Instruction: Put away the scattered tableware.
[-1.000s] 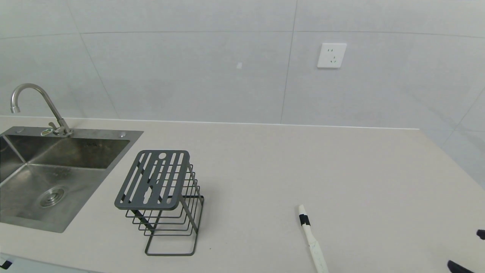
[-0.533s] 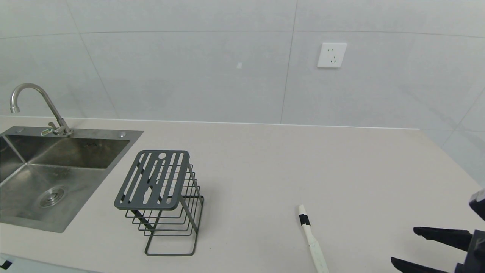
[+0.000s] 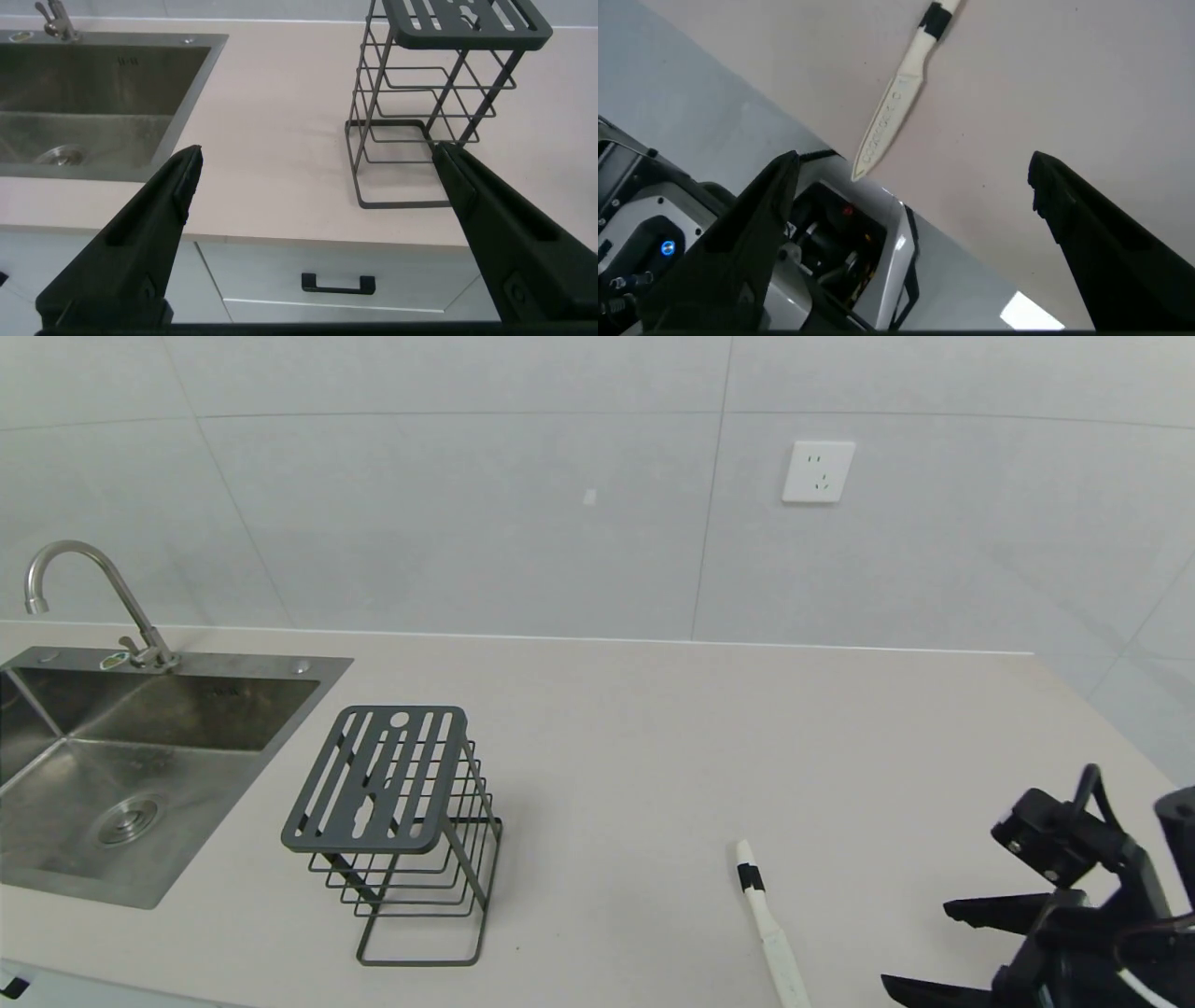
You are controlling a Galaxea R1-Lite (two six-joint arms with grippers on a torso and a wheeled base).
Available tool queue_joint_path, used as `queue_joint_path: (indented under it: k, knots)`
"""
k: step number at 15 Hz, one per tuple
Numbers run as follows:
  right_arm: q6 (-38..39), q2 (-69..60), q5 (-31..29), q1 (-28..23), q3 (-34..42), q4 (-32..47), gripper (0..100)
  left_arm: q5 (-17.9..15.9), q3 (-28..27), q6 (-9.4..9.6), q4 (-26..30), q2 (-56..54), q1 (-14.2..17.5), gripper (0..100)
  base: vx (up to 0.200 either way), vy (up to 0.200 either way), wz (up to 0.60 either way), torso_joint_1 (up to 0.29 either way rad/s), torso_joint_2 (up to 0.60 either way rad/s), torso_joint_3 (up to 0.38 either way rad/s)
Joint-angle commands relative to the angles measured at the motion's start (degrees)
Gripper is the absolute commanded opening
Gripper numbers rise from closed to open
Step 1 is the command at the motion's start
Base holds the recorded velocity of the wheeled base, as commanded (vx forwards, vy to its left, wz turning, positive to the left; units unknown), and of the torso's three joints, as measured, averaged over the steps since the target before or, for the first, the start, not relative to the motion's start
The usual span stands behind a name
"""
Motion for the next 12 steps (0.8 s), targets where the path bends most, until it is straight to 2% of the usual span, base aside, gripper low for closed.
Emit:
queue_joint_path:
  k: [1, 4, 9, 10, 12]
  knots:
    - [3.5, 7.9, -4.2, 5.5, -4.2, 0.0, 100, 0.1, 0.0, 0.08, 0.0, 0.1, 0.0, 100, 0.000, 0.000, 0.00, 0.000, 0.00, 0.000]
    - [10.1, 13.7, -8.3, 9.1, -7.4, 0.0, 100, 0.1, 0.0, 0.08, 0.0, 0.1, 0.0, 100, 0.000, 0.000, 0.00, 0.000, 0.00, 0.000]
    - [19.5, 21.2, -13.7, 15.5, -8.2, -0.4, 100, 0.1, 0.0, -0.01, 0.0, 0.1, 0.0, 100, 0.000, 0.000, 0.00, 0.000, 0.00, 0.000]
    - [19.8, 22.1, -14.3, 15.7, -8.5, -1.0, 100, 0.1, 0.0, -0.01, 0.0, 0.1, 0.0, 100, 0.000, 0.000, 0.00, 0.000, 0.00, 0.000]
    - [20.1, 28.0, -20.0, 17.6, -8.2, -5.7, 100, 0.1, 0.0, -0.18, 0.0, 0.1, 0.0, 100, 0.000, 0.000, 0.00, 0.000, 0.00, 0.000]
